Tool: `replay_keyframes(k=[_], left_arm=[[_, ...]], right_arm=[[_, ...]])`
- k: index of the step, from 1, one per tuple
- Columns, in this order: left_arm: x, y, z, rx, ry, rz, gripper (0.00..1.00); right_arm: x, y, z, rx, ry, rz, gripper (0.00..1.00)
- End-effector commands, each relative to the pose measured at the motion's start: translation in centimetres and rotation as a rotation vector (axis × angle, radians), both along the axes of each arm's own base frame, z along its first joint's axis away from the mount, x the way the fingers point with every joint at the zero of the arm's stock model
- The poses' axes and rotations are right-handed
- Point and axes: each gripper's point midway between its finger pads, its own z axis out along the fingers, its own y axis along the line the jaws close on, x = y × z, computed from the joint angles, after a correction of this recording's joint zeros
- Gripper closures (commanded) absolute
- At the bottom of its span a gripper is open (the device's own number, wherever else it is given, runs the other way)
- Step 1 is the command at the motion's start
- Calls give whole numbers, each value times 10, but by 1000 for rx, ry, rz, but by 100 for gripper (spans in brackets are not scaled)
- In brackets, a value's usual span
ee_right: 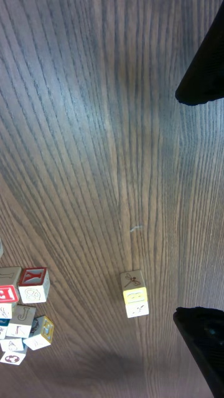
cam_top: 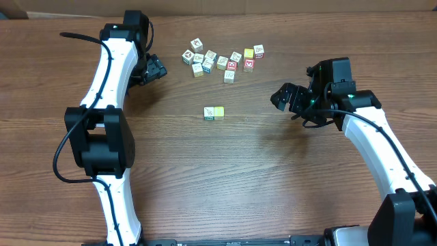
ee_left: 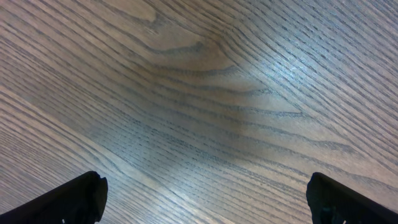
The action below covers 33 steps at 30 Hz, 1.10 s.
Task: Form a horizontal line
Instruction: 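Move the right gripper over the cluster's right side blocks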
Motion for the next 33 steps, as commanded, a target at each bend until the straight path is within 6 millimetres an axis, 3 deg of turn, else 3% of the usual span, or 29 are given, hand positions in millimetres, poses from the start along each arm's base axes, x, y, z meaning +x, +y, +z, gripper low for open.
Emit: replay_keyframes(k=[1, 11, 15, 19, 23, 29, 33], left_arm=[[4, -1, 1, 5, -8, -11, 0], [4, -1, 1, 5, -8, -11, 0], [4, -1, 1, 5, -8, -11, 0], [4, -1, 1, 5, -8, -11, 0], [4, -1, 1, 5, -8, -11, 0], [4, -1, 1, 5, -8, -11, 0], [4, -1, 1, 5, -8, -11, 0]], right_arm=[[6, 0, 5, -8, -23, 2, 0], [9, 1, 7, -7, -40, 2, 0], [30, 3, 21, 7, -144, 2, 0], [52, 20, 48, 90, -284, 51, 0], [61, 34, 74, 112, -349, 87, 0], [57, 75, 126, 35, -434, 228, 0], [45, 86, 142, -69, -421, 241, 0]])
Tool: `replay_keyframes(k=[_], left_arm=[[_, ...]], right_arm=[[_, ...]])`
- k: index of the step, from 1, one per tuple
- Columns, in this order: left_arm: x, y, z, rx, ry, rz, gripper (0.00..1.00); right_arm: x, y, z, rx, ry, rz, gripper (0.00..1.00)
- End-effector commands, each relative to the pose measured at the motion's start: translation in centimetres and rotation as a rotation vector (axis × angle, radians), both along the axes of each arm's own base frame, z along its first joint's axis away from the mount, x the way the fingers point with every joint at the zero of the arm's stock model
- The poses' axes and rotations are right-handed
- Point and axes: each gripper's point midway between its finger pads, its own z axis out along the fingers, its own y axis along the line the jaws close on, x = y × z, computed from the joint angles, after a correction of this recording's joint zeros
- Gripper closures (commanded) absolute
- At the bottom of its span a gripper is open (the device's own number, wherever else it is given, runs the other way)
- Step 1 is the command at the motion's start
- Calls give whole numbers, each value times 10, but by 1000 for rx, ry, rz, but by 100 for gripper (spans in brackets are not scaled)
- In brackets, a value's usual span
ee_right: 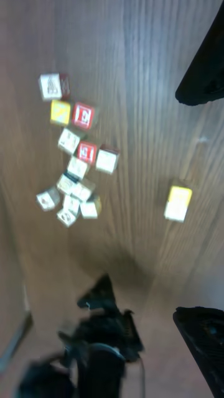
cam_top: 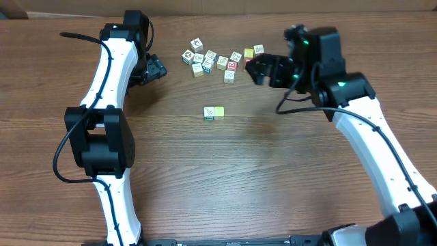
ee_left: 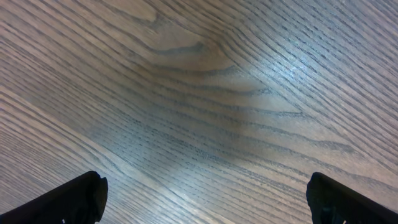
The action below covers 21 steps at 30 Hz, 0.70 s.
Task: Form a horizontal line
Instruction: 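Move the right gripper over the cluster's right side blocks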
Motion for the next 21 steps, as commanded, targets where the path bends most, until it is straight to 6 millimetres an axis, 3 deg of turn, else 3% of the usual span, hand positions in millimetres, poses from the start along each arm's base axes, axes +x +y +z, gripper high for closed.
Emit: replay_keyframes(k=[1, 13, 21], left_arm=[[4, -1, 1, 5, -8, -11, 0], [4, -1, 1, 5, -8, -11, 0], [4, -1, 1, 5, -8, -11, 0]], right_arm=[[1, 2, 18, -106, -65, -21, 0], [11, 10, 9, -150, -87, -39, 0], [35, 19, -29, -169, -50, -38, 0]])
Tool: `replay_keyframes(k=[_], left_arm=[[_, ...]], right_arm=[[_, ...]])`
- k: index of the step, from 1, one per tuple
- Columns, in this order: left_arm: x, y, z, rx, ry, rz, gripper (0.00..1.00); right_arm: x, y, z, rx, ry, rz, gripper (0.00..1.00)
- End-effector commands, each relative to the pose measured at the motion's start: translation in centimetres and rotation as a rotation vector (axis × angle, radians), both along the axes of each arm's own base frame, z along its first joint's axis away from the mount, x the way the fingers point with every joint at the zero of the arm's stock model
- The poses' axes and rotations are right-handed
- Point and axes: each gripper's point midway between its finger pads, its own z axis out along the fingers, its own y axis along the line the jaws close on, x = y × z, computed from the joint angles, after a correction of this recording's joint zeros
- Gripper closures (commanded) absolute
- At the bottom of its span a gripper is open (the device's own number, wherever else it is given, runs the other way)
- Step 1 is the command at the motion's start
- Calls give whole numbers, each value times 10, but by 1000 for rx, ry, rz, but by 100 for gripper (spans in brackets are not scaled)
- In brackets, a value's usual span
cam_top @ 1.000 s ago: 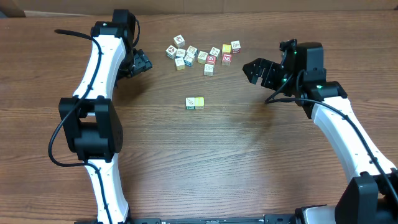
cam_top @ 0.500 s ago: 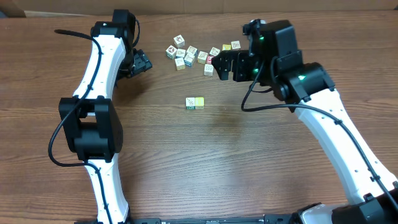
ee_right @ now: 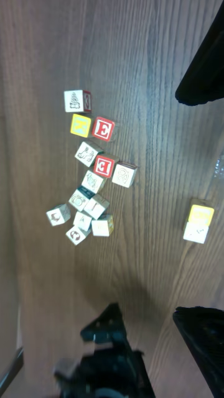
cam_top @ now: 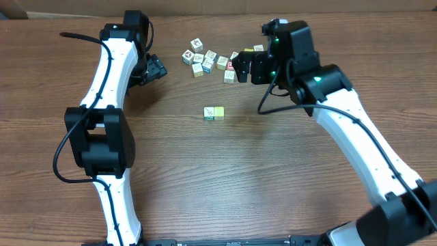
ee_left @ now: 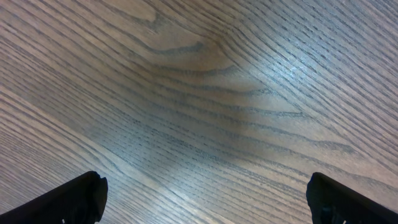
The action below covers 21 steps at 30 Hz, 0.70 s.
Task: Form a horizontal line
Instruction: 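Move the right gripper over the cluster's right side blocks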
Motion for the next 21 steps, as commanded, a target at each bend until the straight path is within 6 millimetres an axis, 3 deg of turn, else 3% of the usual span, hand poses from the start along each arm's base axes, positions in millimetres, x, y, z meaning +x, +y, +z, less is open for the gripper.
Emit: replay_keyframes(k=[1, 10, 21], left_arm=[[4, -1, 1, 5, -8, -11, 0], [4, -1, 1, 5, -8, -11, 0], [4, -1, 1, 5, -8, -11, 0]], right_arm=[[13, 0, -14, -23, 6, -10, 0], [38, 7, -61, -42, 37, -21, 0], [56, 14, -98, -48, 52, -21, 0]])
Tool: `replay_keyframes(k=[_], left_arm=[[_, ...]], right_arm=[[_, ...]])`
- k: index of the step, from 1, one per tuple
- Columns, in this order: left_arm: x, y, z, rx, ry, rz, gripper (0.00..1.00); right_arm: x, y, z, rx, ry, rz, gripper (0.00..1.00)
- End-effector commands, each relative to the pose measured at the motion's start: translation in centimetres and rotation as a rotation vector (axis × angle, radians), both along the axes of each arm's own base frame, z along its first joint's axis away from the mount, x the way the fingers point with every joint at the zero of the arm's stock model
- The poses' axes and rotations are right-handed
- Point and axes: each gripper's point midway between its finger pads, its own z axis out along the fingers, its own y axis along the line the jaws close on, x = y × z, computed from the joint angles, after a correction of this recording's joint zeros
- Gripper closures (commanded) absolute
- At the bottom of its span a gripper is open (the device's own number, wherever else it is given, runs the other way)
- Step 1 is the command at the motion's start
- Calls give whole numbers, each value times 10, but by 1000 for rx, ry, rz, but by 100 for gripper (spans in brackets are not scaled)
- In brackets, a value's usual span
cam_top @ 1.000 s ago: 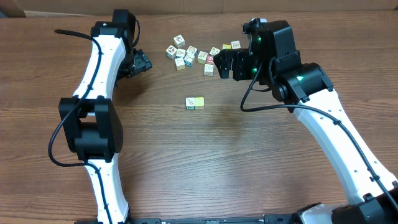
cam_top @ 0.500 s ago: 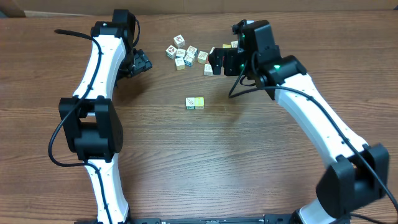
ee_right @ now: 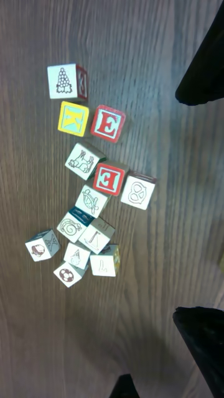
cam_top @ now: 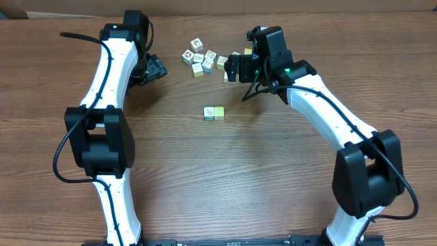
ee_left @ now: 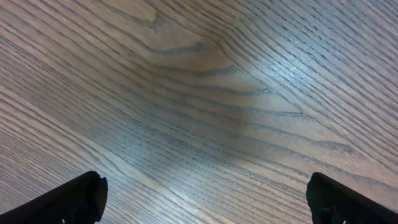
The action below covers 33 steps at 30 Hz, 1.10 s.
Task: Form a horizontal line
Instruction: 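Move the right gripper over the cluster's right side blocks, then lower the right gripper onto the pretzel block at the cluster's bottom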
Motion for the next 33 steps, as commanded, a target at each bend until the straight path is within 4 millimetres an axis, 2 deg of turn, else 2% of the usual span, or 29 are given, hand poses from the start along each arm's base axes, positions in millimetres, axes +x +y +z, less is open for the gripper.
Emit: replay_keyframes(k=[1, 13, 22, 26, 33], left_arm=[[4, -1, 1, 5, -8, -11, 0], [4, -1, 1, 5, -8, -11, 0], [4, -1, 1, 5, -8, -11, 0], [4, -1, 1, 5, -8, -11, 0], [4, -1, 1, 5, -8, -11, 0]], right_arm=[[9, -2, -11, -12, -1, -7, 0], [20, 4, -64, -19, 43, -9, 0], [16, 30, -60, 35, 29, 60, 11], [13, 43, -58, 37, 11, 82, 11], [13, 45, -58, -3, -10, 62, 12]])
